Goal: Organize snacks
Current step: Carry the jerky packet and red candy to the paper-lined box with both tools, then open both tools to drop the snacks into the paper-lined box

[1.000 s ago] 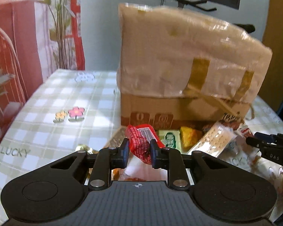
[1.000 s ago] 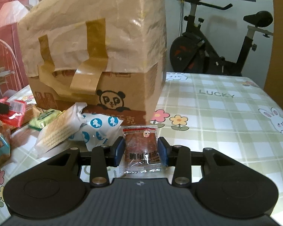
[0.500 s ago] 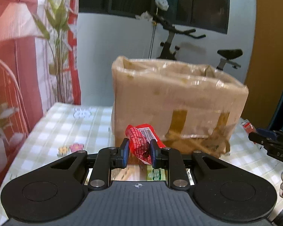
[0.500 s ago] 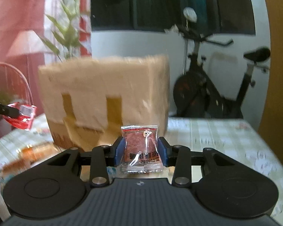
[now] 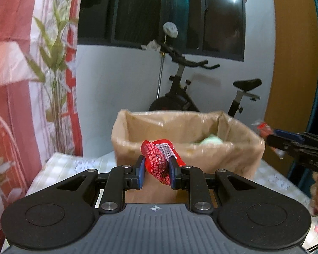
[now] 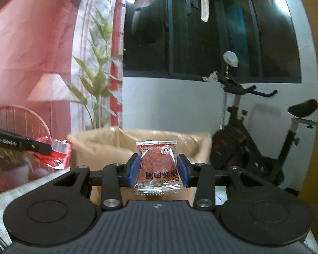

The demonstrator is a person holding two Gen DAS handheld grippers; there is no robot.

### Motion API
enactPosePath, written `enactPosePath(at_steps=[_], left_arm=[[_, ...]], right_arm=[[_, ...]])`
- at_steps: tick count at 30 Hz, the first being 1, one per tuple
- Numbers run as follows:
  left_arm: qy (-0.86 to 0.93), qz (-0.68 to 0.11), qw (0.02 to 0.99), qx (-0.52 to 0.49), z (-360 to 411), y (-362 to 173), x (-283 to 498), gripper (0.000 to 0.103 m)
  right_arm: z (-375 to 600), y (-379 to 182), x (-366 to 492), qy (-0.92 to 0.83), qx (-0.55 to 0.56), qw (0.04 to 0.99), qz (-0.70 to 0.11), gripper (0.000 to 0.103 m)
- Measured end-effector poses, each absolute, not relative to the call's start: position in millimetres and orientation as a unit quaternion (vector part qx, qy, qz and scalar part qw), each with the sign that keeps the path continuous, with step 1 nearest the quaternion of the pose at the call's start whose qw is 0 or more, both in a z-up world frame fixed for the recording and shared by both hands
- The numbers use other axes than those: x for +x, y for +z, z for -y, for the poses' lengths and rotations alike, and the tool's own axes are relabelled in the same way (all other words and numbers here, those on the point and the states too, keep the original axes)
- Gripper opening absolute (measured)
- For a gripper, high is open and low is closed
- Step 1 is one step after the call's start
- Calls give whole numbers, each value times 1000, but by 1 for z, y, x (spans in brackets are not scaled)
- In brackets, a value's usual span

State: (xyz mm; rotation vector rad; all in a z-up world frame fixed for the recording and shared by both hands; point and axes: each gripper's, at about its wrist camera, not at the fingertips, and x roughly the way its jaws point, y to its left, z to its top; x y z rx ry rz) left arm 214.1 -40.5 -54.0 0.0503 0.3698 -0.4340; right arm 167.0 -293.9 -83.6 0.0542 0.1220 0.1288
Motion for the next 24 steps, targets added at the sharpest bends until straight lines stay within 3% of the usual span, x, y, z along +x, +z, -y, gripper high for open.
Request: enactPosePath(at_steps=[7, 13, 16, 19, 22, 24], left_arm=[[-212, -160, 964, 22, 64, -26, 256, 24], [-205, -199, 958, 22, 84, -32, 307, 26], [-208, -214, 954, 22, 89, -39, 322, 36], [-211, -239, 948, 17, 87, -46, 329, 59], [-204, -240, 949, 14, 80, -50, 322, 60], [-202, -247, 948, 14, 74, -51, 317, 60]], right_arm=[[283, -52, 241, 118, 2, 991, -68, 41], [265, -52, 307, 144, 8, 981, -126, 41], [262, -60, 327, 155, 24, 975, -160, 42], [260, -67, 336, 154, 25, 971, -182, 48], [263, -68, 337, 159, 37, 967, -194, 65], [267, -66, 328, 158, 43, 969, -187, 66]])
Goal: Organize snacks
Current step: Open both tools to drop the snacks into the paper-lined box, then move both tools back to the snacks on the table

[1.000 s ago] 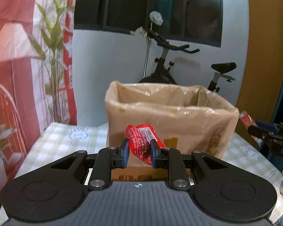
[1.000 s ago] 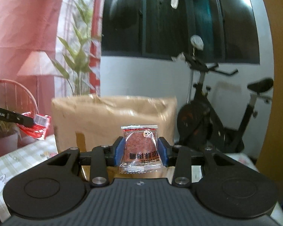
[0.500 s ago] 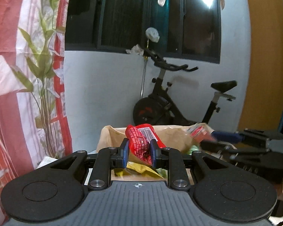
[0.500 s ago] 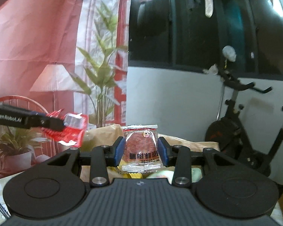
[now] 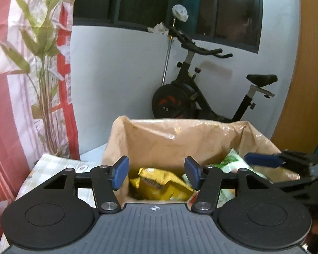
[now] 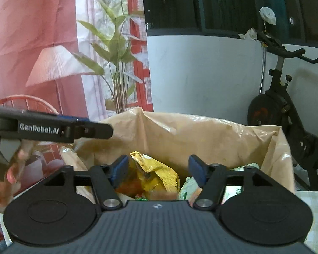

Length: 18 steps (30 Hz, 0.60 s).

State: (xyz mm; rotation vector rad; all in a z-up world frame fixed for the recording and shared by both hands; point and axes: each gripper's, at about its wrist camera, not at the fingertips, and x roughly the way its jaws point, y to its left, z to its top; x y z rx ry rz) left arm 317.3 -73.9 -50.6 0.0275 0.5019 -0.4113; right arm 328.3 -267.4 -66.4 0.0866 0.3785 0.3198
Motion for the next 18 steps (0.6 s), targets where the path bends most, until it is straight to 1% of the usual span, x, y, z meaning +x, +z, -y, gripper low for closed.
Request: enactPosePath(at_steps=[9, 14, 18], left_arm=[[-202, -251, 947, 0, 26, -49, 275, 60], [-184, -257, 949, -3, -4, -61, 247, 60], [-161, -269, 949, -23, -24, -77, 233, 60]], right_arm=[[290, -56, 270, 145, 60, 976, -152, 66], [296, -57, 233, 144, 57, 978, -138, 66], [301, -70, 205, 145, 67, 977, -142, 66]])
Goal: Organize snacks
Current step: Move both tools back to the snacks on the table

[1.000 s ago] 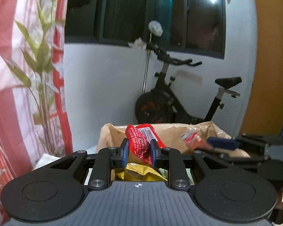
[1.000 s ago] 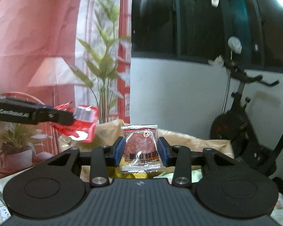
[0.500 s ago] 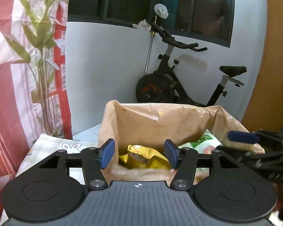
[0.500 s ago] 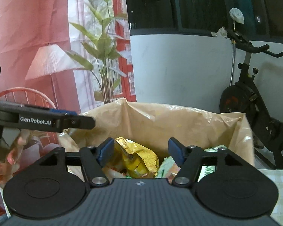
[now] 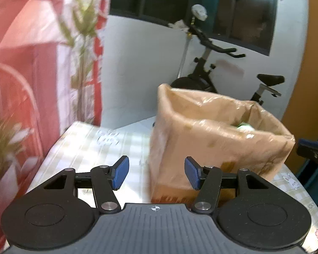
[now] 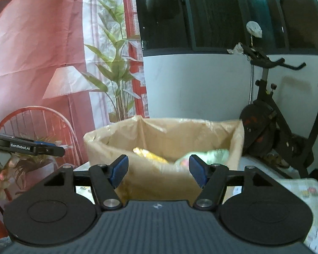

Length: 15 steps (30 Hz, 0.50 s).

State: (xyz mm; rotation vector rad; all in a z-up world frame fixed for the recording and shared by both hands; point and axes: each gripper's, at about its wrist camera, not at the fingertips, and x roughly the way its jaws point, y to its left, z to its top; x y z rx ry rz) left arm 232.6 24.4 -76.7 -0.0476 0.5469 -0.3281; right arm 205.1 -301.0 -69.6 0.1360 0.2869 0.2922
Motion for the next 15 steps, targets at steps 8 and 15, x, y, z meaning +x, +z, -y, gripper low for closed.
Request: enactPosePath(at_steps=[8, 15], left_arm=[[-133, -298, 944, -48, -37, -114, 221, 60], [-144, -314, 938, -39, -26, -133, 218, 60]], right_arm=[[305, -119, 176, 117, 74, 968, -207, 66], [309, -176, 158, 91, 104, 940, -311, 66]])
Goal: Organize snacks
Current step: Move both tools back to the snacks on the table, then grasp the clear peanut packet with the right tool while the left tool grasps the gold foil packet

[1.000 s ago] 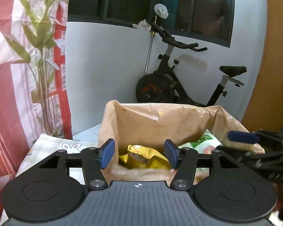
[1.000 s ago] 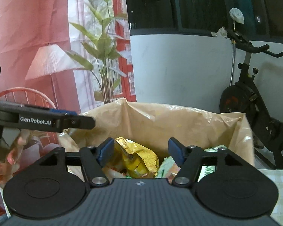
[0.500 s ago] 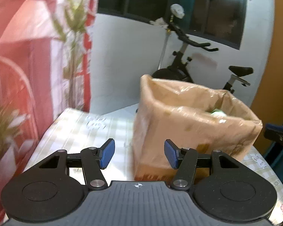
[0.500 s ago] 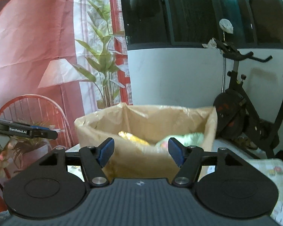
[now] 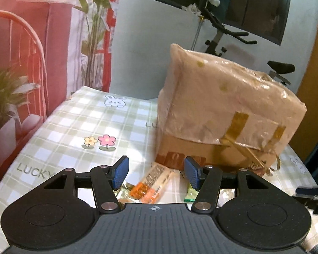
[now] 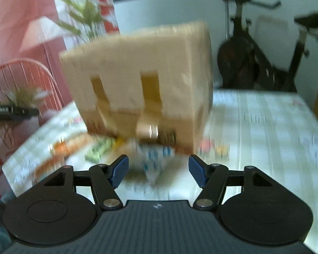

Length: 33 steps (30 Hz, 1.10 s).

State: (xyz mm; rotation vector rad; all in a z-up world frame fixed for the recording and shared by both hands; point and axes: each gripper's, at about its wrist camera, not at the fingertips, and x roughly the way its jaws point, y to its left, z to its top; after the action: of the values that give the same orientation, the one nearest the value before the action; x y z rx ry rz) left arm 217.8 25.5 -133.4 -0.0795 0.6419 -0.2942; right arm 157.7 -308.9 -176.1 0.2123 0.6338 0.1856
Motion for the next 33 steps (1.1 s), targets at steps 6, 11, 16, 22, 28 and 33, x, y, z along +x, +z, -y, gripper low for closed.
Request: enactPosePath(at_steps=[6, 11, 16, 22, 28, 33], left_arm=[[-152, -326, 932, -39, -21, -145, 213, 60], [-149, -332, 930, -42, -22, -149, 212, 60], [-143, -337, 930, -44, -25, -152, 213, 60], [-136, -346, 927, -49, -26, -157, 216, 60], [-123, -354, 925, -56, -34, -163, 218, 60], [-97, -369, 922, -72, -49, -173, 224, 60]], right_arm=[[311, -214, 159, 65, 145, 904, -396, 63], [319, -227, 169, 61, 178, 892, -411, 61], [313, -233, 183, 60, 159, 898, -406, 51], [303, -239, 189, 50, 99, 915, -389, 31], [299, -241, 186, 46, 51, 924, -377, 19], [307, -236, 190, 52, 82, 933, -347, 18]])
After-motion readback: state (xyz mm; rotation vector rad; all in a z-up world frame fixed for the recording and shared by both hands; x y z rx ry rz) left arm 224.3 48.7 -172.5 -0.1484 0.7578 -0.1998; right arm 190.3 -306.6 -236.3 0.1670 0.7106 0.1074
